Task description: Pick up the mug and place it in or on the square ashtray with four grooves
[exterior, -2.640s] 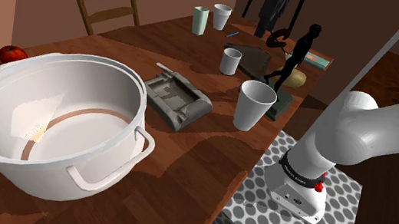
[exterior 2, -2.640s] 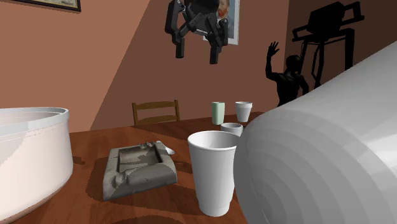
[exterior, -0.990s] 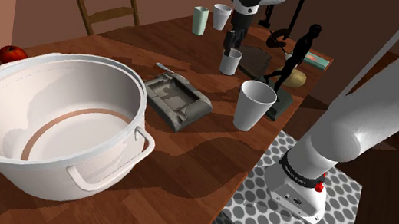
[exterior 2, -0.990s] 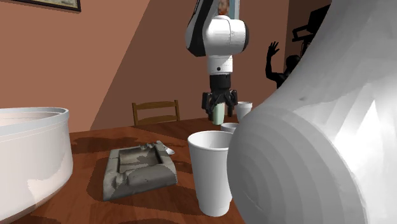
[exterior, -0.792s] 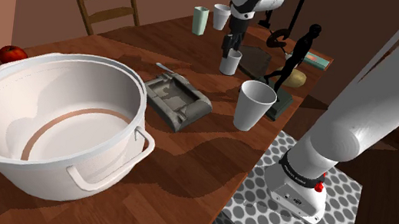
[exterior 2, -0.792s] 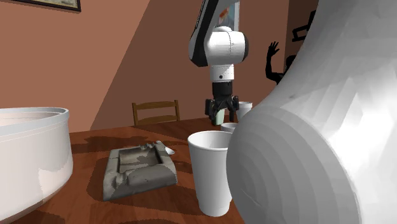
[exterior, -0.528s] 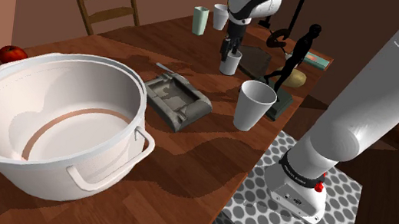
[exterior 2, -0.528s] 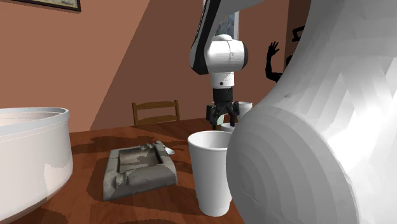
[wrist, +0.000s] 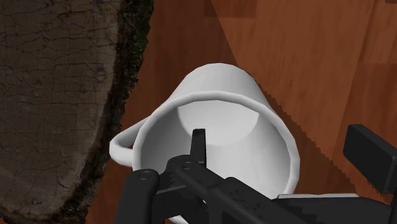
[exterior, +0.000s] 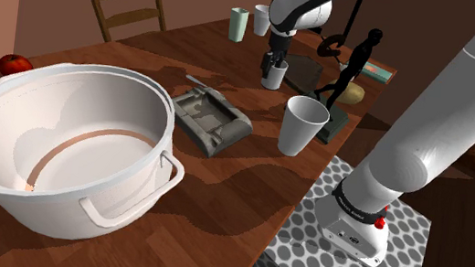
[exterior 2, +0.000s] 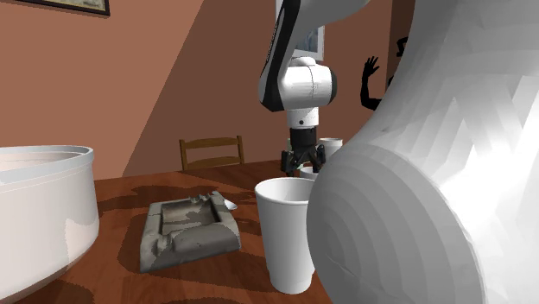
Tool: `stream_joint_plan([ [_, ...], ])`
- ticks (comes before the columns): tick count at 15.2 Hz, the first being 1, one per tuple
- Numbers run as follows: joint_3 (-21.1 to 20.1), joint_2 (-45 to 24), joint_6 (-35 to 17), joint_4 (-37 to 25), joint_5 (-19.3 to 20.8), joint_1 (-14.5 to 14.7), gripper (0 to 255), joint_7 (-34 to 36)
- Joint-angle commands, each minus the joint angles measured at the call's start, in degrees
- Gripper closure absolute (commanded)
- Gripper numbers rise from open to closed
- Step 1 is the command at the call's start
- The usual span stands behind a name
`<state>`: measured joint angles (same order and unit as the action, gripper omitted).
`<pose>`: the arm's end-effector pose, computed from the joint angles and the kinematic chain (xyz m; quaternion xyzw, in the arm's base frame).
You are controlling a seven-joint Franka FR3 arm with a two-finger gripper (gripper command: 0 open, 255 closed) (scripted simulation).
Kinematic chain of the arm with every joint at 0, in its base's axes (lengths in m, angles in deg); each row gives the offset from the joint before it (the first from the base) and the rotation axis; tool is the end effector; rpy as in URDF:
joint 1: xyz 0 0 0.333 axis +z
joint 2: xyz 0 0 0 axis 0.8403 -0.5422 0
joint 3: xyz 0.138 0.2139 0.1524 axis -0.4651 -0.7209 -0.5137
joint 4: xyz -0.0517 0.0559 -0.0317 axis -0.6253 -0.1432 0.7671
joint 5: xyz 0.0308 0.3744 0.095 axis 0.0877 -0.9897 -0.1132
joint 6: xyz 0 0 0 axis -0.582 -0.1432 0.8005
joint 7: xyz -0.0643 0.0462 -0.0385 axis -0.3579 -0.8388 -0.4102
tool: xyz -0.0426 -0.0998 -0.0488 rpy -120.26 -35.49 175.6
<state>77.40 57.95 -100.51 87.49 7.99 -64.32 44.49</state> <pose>0.4809 -0.1886 0.3211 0.9981 0.0505 -0.0034 0.0352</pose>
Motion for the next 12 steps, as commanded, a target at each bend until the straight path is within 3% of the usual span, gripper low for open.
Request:
stream_joint_plan([
  [1,0.00,-0.02,-0.05,0.02,0.00,0.00,0,0.01],
  [4,0.00,-0.01,-0.03,0.02,0.00,0.00,0,0.01],
  [5,0.00,-0.01,-0.03,0.02,0.00,0.00,255,0.01],
  [12,0.00,-0.01,-0.03,0.02,0.00,0.00,255,0.01],
])
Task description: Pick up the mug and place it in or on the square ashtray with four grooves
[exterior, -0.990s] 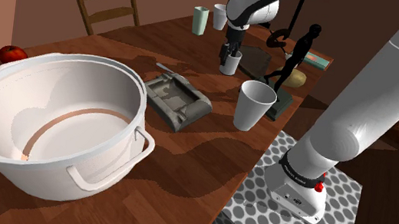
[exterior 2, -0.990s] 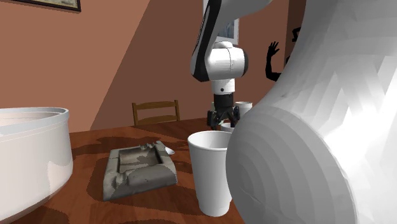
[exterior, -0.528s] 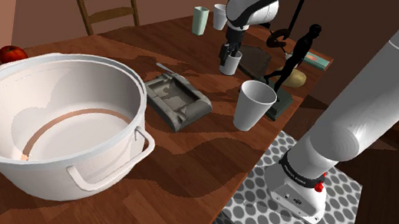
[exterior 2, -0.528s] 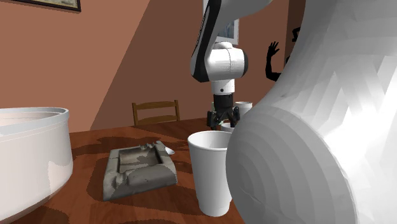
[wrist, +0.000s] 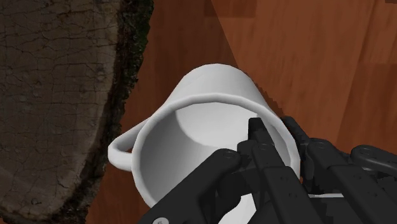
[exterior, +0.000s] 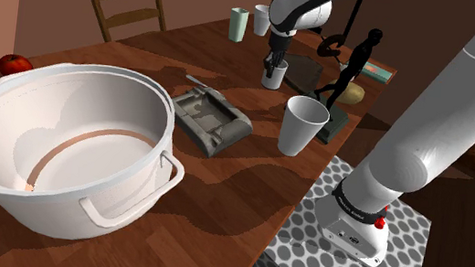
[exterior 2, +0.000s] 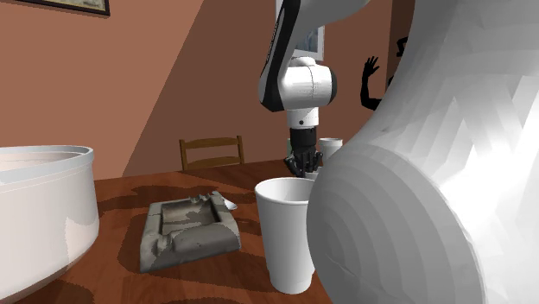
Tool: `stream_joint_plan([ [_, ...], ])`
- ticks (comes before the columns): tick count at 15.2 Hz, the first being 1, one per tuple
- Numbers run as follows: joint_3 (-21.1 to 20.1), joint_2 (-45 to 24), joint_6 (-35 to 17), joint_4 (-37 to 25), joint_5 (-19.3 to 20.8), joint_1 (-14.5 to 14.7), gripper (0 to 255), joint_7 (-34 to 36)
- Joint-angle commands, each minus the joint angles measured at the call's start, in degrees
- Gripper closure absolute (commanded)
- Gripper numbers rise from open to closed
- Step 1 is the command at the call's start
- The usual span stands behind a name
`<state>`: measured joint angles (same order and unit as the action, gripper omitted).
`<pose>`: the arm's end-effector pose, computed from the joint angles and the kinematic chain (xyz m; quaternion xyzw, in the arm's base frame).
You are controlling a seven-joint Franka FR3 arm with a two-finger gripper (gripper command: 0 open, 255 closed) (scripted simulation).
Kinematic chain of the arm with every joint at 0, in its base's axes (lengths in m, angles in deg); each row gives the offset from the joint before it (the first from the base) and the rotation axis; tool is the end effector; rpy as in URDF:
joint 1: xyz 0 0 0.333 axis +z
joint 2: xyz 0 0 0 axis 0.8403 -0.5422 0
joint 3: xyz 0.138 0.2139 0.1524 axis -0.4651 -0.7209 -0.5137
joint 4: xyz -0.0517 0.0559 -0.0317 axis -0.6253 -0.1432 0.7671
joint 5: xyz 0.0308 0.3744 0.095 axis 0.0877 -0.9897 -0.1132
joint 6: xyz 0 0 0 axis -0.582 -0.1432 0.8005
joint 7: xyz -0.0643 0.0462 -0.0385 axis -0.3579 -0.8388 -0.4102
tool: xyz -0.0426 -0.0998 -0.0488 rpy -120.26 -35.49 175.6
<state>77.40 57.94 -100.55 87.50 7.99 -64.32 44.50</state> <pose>0.4809 -0.1886 0.3210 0.9981 0.0504 -0.0033 0.0352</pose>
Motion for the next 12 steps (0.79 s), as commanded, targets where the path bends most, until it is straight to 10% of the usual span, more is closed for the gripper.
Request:
stream_joint_plan([
  [1,0.00,0.00,0.00,0.00,0.00,0.00,255,0.00],
  [12,-0.17,4.23,7.70,-3.55,0.75,0.14,255,0.24],
])
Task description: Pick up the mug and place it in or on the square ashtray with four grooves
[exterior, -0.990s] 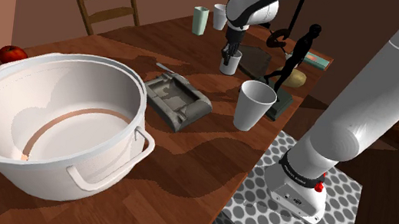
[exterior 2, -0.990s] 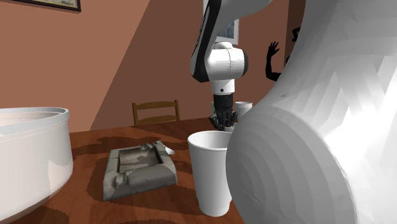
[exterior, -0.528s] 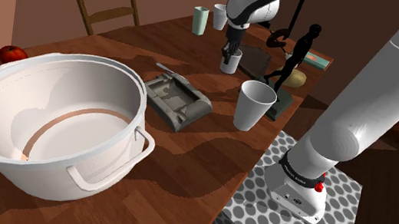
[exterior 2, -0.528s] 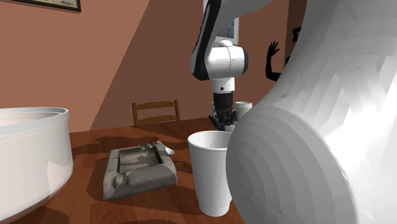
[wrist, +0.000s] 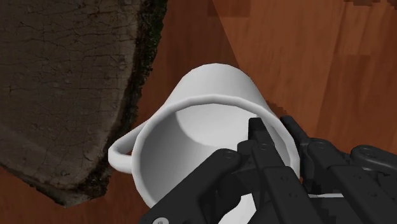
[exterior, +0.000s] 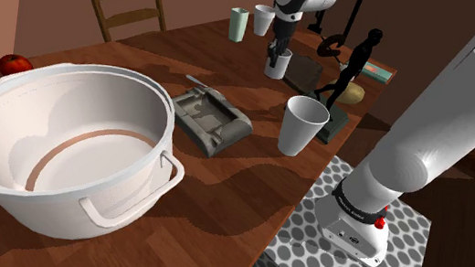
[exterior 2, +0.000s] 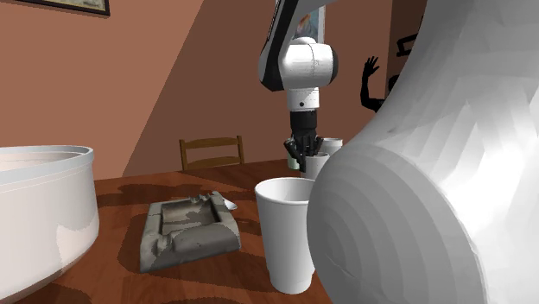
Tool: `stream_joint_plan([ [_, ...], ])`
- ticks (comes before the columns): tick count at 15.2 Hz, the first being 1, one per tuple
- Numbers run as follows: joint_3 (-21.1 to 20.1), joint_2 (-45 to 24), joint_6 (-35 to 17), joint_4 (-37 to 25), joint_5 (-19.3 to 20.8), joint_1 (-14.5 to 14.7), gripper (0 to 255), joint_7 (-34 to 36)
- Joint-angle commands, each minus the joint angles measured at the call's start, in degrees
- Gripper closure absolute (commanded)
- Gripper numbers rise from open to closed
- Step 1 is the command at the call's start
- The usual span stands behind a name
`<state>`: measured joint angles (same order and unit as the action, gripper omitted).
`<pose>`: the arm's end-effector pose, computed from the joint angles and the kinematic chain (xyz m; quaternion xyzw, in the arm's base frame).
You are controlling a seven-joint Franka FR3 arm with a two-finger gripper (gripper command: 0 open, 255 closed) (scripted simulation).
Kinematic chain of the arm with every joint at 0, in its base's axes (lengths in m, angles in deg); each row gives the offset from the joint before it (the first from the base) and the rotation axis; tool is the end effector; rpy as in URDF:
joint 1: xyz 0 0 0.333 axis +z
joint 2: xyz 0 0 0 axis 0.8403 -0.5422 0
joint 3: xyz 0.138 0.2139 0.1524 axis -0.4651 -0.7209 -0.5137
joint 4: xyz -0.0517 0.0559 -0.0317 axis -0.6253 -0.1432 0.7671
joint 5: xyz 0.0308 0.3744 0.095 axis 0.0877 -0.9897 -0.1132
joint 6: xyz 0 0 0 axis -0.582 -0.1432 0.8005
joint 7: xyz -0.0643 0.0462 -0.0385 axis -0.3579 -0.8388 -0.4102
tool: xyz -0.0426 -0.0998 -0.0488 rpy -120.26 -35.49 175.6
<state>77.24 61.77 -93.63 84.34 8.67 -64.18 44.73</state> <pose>0.4820 -0.1885 0.3679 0.9981 0.0505 -0.0032 0.0352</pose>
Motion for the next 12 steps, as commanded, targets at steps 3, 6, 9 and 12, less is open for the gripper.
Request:
stream_joint_plan([
  [3,-0.09,1.43,3.09,-1.69,0.21,0.04,255,0.02],
  [6,-0.18,2.34,5.40,-3.10,0.31,0.08,255,0.01],
  [9,-0.26,3.14,7.71,-4.62,0.39,0.12,255,-0.02],
  [12,-0.35,3.83,10.01,-6.24,0.44,0.16,255,-0.07],
])
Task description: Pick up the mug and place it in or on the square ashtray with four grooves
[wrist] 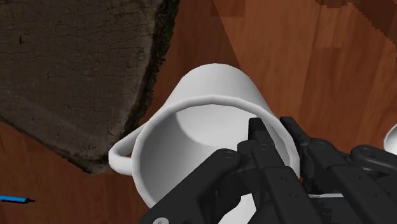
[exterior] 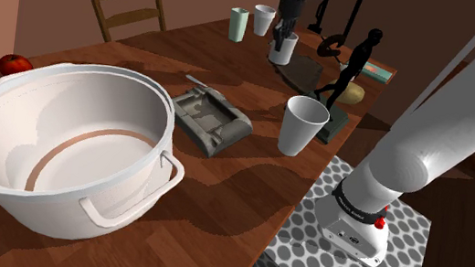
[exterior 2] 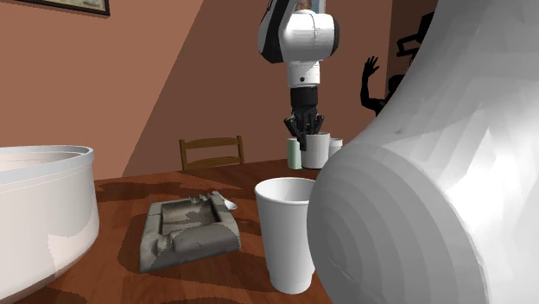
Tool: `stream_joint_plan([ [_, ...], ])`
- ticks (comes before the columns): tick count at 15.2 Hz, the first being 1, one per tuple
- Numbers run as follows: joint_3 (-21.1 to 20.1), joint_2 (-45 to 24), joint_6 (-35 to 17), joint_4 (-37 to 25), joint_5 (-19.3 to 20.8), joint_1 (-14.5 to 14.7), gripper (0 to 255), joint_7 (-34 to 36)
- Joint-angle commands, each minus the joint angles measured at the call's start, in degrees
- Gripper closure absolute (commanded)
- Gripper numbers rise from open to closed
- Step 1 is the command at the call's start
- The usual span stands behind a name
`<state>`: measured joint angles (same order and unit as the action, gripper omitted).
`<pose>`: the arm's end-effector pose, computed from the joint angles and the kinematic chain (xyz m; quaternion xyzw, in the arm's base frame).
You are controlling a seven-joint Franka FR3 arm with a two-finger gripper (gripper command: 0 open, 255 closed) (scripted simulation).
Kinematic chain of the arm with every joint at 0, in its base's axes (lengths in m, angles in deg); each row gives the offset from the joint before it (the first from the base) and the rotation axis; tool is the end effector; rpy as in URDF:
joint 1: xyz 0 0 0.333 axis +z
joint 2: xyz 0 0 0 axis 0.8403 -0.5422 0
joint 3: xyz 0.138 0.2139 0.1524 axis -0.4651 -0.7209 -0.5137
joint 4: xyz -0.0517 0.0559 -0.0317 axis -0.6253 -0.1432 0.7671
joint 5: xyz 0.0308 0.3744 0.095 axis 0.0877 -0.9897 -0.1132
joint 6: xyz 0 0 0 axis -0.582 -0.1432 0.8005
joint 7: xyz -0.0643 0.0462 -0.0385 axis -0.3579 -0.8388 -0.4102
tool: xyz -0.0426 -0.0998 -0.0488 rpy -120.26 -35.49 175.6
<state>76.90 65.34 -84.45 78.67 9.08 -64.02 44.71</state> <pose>0.4828 -0.1884 0.4302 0.9981 0.0505 -0.0032 0.0352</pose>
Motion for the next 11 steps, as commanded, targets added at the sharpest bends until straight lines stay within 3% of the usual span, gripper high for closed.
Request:
stream_joint_plan([
  [1,-0.04,0.44,1.52,-1.09,0.04,0.01,255,-0.07],
  [11,-8.53,6.51,3.59,4.03,-0.35,5.96,255,14.11],
])
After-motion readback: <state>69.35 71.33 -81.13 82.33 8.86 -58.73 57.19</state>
